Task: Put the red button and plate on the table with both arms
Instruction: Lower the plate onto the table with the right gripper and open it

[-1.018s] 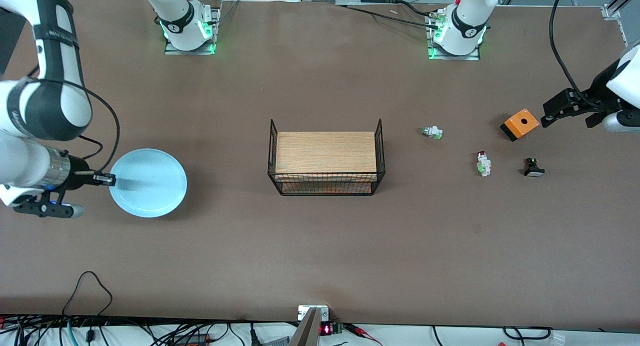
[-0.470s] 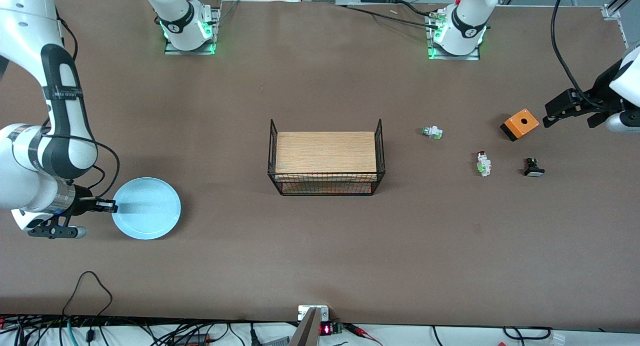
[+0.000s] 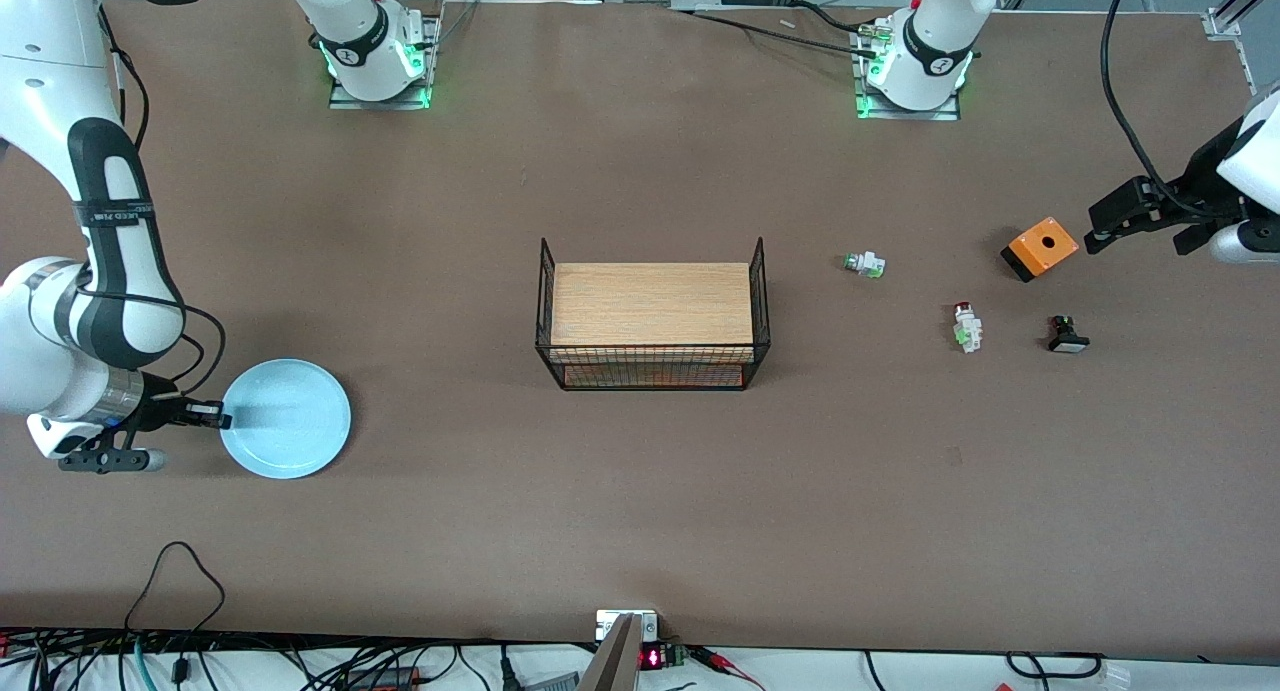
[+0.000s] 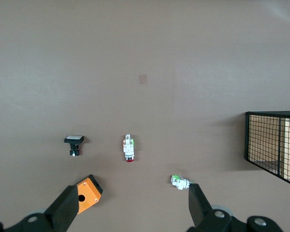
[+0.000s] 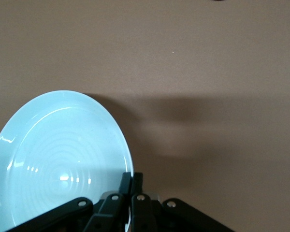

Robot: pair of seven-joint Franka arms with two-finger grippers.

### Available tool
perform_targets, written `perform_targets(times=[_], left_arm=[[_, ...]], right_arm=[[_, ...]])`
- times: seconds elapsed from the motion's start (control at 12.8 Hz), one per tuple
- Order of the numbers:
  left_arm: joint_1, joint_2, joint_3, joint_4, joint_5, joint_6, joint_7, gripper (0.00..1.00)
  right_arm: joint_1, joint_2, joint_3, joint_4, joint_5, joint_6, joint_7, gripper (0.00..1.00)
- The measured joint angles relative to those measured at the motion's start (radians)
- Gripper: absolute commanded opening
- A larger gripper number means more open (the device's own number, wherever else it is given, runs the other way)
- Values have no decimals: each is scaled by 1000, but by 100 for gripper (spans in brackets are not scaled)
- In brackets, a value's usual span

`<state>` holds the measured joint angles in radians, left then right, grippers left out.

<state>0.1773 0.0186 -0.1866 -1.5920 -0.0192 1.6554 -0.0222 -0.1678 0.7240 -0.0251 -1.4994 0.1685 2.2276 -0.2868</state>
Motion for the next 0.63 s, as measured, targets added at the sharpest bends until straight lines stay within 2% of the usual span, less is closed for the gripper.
perform_targets(times=[0.39, 0.47, 0.63], left_arm=[[0, 0, 0, 0, 0, -20, 0, 100], [0, 0, 0, 0, 0, -21, 0, 100], [0, 0, 0, 0, 0, -22, 0, 100]], right_arm=[[0, 20, 10, -41, 1, 82, -3, 2], [0, 20, 11, -41, 1, 83, -4, 6], [1, 20, 14, -42, 1, 84, -6, 34]])
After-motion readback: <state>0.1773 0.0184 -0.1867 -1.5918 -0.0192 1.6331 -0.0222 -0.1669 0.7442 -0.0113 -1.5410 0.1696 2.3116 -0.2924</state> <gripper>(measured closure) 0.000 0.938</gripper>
